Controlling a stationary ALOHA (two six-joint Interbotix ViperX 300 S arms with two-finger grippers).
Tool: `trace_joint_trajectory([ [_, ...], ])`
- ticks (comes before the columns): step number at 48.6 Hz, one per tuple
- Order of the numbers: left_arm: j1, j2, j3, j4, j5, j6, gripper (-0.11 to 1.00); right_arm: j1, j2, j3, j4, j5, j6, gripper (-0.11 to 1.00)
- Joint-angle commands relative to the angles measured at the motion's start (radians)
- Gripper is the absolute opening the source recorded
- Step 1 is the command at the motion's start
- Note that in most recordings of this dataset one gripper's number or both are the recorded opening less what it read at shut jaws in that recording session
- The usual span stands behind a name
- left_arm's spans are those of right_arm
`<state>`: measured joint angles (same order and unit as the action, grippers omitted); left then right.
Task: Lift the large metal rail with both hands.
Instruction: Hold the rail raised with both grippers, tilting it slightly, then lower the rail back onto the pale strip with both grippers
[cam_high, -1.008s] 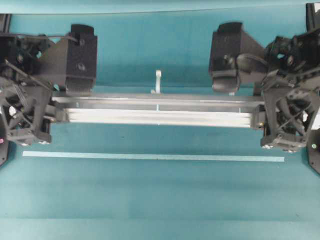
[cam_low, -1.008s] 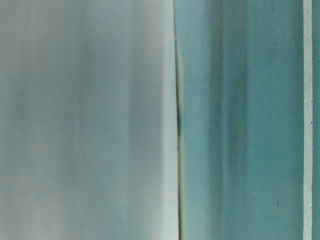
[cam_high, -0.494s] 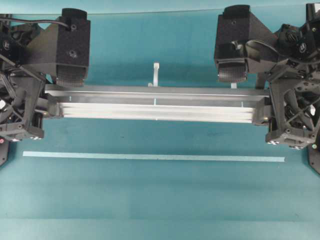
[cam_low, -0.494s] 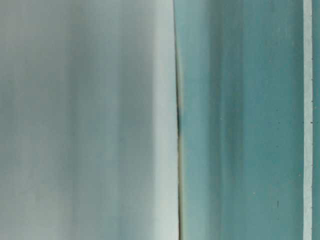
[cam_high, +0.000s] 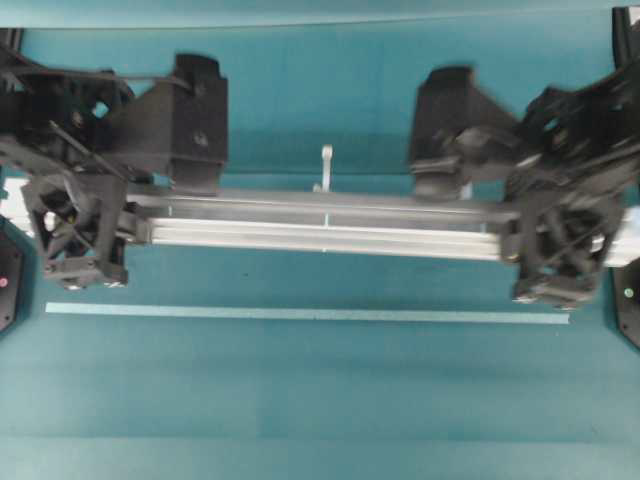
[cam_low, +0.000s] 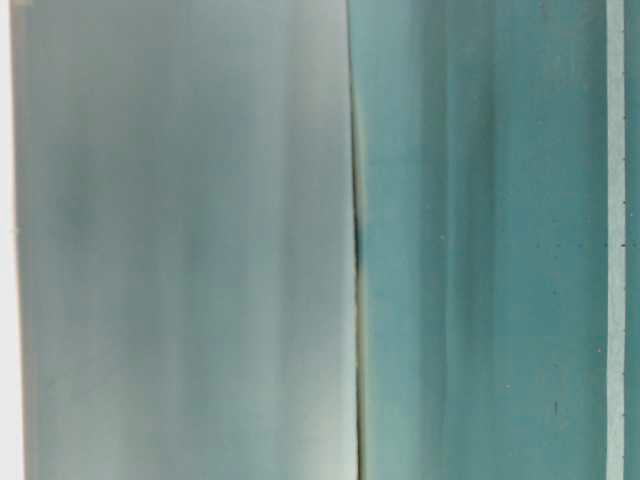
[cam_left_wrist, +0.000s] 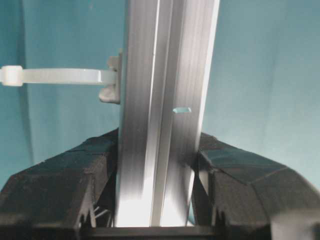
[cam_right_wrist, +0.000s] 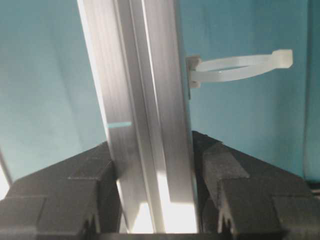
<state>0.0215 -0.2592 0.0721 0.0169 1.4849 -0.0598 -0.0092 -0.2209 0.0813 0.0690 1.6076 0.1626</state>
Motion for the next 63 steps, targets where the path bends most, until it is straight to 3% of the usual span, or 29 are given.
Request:
trace_joint_trajectory([
  [1, 0.006, -0.017, 0.032, 0.005, -0.052, -0.002, 0.36, -0.008, -0.009, 0.034, -0.003, -0.028, 0.008, 0.42],
  [11, 0.005, -0.017, 0.175, 0.005, -0.172, 0.000, 0.36, -0.006, -0.017, 0.137, -0.014, -0.147, 0.000, 0.42],
  [16, 0.006, -0.018, 0.239, 0.005, -0.210, 0.003, 0.36, -0.008, -0.018, 0.190, -0.043, -0.216, 0.003, 0.42],
  [26, 0.006, -0.008, 0.313, 0.006, -0.268, 0.002, 0.36, -0.011, -0.015, 0.305, -0.051, -0.360, 0.003, 0.42],
  [40, 0.011, 0.003, 0.472, 0.006, -0.482, 0.003, 0.36, -0.018, 0.003, 0.431, -0.063, -0.523, 0.000, 0.42],
  [63, 0.012, 0.048, 0.607, 0.006, -0.673, 0.003, 0.36, -0.018, 0.103, 0.520, -0.063, -0.738, -0.031, 0.42],
])
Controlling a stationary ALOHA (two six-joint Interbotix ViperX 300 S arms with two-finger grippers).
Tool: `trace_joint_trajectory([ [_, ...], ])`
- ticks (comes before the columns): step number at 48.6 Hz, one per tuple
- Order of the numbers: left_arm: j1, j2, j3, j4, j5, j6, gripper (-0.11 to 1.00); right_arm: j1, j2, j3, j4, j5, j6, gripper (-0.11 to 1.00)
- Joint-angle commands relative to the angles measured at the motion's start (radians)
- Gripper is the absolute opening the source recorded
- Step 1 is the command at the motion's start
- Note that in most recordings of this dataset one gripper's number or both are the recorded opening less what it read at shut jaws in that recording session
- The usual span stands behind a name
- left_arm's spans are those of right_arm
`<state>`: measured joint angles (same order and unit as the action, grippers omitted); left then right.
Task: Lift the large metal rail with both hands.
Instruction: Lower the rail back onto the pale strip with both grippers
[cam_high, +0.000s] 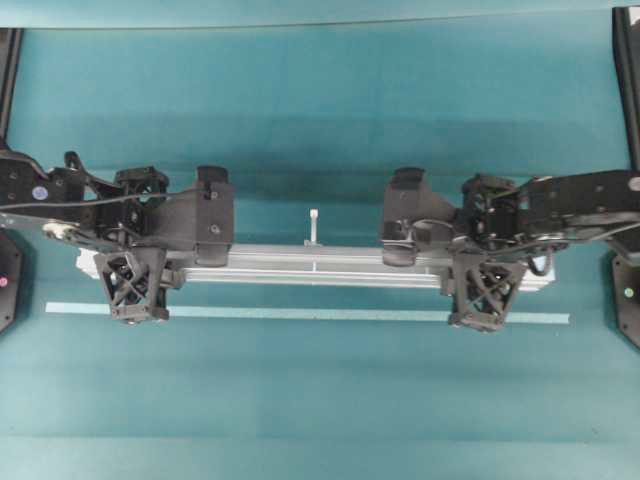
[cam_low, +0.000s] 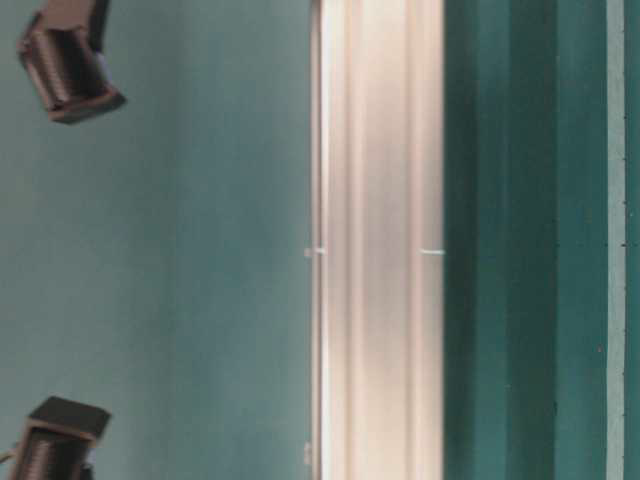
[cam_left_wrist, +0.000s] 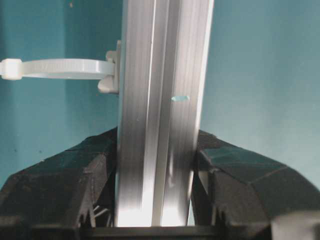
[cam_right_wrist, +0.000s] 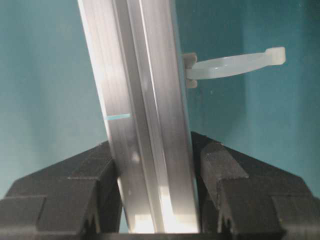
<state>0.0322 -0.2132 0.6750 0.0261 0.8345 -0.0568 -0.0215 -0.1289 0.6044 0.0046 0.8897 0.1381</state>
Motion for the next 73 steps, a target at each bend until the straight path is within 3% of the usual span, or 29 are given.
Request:
trace_joint_trajectory([
  [1, 0.003, 0.005, 0.009, -0.003, -0.032, 0.002, 0.36, -0.006, 0.017, -0.002, 0.002, -0.026, -0.009, 0.42],
  [11, 0.000, 0.041, 0.049, -0.003, -0.152, -0.003, 0.36, -0.005, 0.055, 0.028, 0.002, -0.092, -0.025, 0.42],
  [31, -0.003, 0.095, 0.069, -0.005, -0.236, -0.003, 0.36, 0.009, 0.089, 0.074, 0.002, -0.163, -0.025, 0.42],
  [73, -0.032, 0.153, 0.084, -0.005, -0.314, -0.009, 0.36, 0.037, 0.141, 0.083, 0.006, -0.225, -0.021, 0.42],
])
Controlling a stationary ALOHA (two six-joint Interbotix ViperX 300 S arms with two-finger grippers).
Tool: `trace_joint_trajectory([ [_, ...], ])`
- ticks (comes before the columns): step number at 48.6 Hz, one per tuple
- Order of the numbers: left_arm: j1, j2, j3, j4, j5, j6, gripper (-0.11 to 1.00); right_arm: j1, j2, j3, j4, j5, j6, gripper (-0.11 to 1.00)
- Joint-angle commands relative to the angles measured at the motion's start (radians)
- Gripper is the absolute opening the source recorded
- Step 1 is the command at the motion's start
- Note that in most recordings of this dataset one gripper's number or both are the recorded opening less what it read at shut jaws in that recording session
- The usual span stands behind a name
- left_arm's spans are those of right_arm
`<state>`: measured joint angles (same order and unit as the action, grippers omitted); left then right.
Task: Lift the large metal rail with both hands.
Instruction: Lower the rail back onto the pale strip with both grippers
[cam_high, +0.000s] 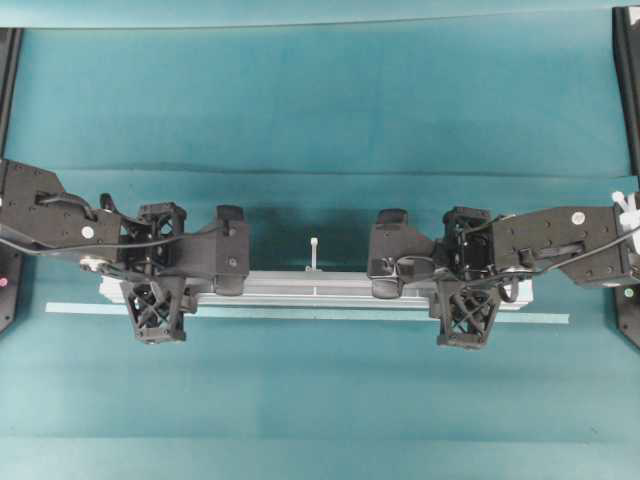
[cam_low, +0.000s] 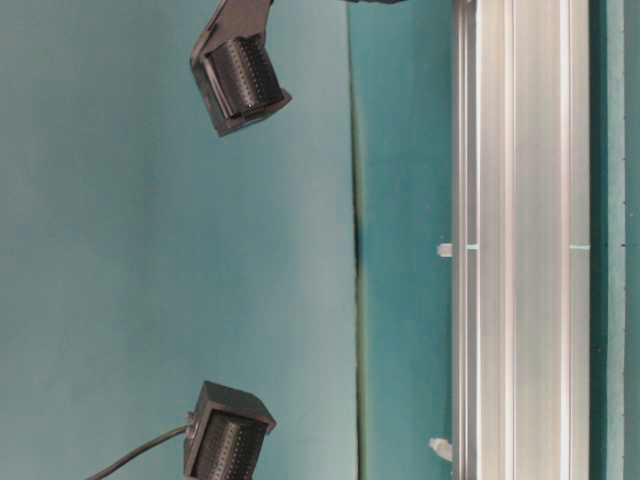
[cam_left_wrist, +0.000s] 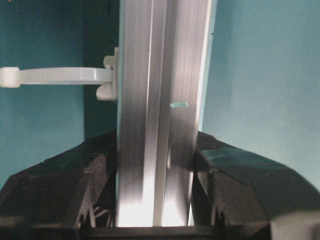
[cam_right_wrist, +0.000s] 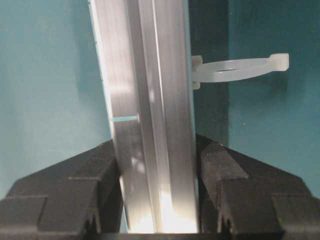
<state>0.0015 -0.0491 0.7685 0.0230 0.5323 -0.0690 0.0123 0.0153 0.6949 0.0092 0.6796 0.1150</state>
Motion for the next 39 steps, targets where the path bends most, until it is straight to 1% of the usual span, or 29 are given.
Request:
trace_joint_trajectory([
  [1, -0.002, -0.011, -0.009, -0.002, -0.012, 0.003, 0.36, 0.003, -0.003, -0.006, 0.000, -0.015, 0.000, 0.42],
  [18, -0.002, 0.006, -0.003, -0.002, -0.046, -0.005, 0.36, 0.003, 0.000, 0.005, 0.000, -0.026, 0.000, 0.42],
  [39, -0.005, 0.015, 0.014, -0.002, -0.046, 0.005, 0.36, 0.003, 0.009, 0.005, 0.002, -0.046, 0.000, 0.42],
])
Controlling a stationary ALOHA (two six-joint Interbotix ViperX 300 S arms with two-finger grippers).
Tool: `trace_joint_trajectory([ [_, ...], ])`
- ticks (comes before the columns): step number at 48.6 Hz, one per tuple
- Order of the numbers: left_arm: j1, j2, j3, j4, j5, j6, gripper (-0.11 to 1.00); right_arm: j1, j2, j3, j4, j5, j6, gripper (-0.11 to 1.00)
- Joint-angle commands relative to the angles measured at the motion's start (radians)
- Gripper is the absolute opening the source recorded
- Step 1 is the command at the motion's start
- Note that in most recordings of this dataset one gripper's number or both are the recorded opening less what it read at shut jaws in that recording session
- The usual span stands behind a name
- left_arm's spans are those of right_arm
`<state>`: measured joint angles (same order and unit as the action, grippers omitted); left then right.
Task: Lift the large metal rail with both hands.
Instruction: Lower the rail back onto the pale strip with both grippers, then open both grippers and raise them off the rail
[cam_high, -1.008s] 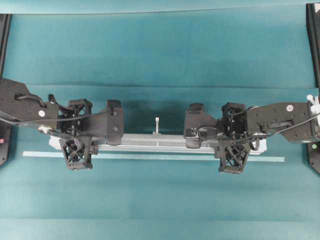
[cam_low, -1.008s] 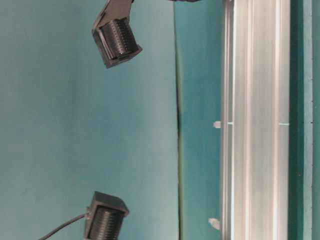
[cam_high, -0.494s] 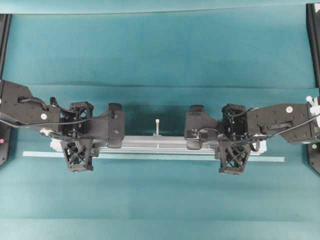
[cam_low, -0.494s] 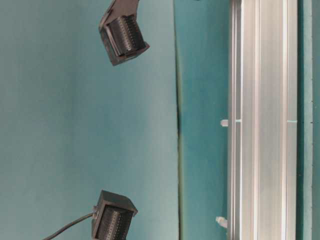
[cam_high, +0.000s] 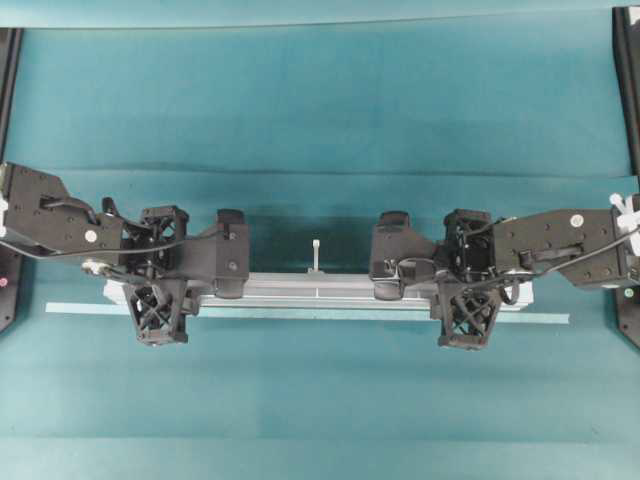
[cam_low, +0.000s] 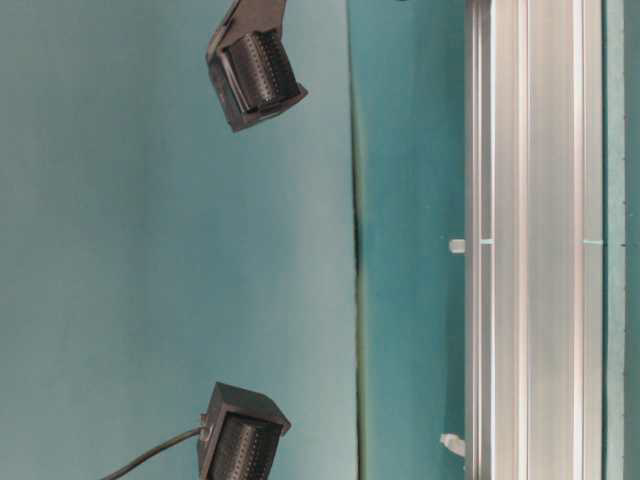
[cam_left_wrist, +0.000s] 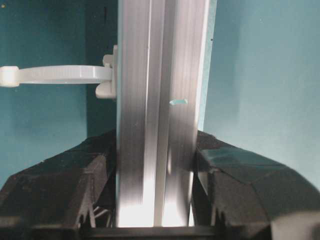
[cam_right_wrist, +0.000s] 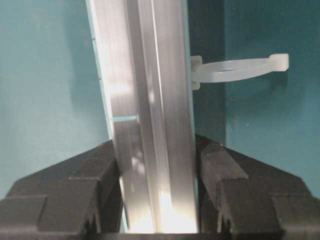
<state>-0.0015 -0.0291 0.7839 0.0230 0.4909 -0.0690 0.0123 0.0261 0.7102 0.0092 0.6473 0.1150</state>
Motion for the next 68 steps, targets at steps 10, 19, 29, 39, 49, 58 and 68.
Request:
trace_joint_trajectory([
  [10, -0.003, -0.011, 0.011, 0.000, -0.028, 0.009, 0.36, 0.003, -0.002, -0.008, 0.002, -0.035, 0.000, 0.42],
  [19, -0.002, -0.012, 0.012, 0.000, -0.029, 0.012, 0.36, 0.003, -0.002, 0.008, 0.005, -0.064, 0.000, 0.42],
  [29, 0.000, -0.012, 0.014, 0.000, -0.028, 0.014, 0.36, 0.005, -0.003, 0.009, 0.015, -0.098, 0.000, 0.42],
  [39, 0.000, -0.012, 0.023, 0.000, -0.023, 0.014, 0.36, 0.003, -0.003, 0.011, 0.015, -0.114, 0.002, 0.42],
  [49, 0.000, -0.012, 0.031, 0.000, -0.020, 0.014, 0.36, 0.003, -0.005, 0.014, 0.015, -0.112, 0.005, 0.43],
  [58, 0.000, -0.014, 0.032, 0.000, -0.018, 0.003, 0.37, 0.002, -0.005, 0.023, 0.015, -0.112, 0.015, 0.68],
  [68, -0.006, -0.014, 0.037, -0.002, -0.028, 0.008, 0.90, 0.006, -0.006, 0.026, 0.009, -0.115, 0.009, 1.00],
])
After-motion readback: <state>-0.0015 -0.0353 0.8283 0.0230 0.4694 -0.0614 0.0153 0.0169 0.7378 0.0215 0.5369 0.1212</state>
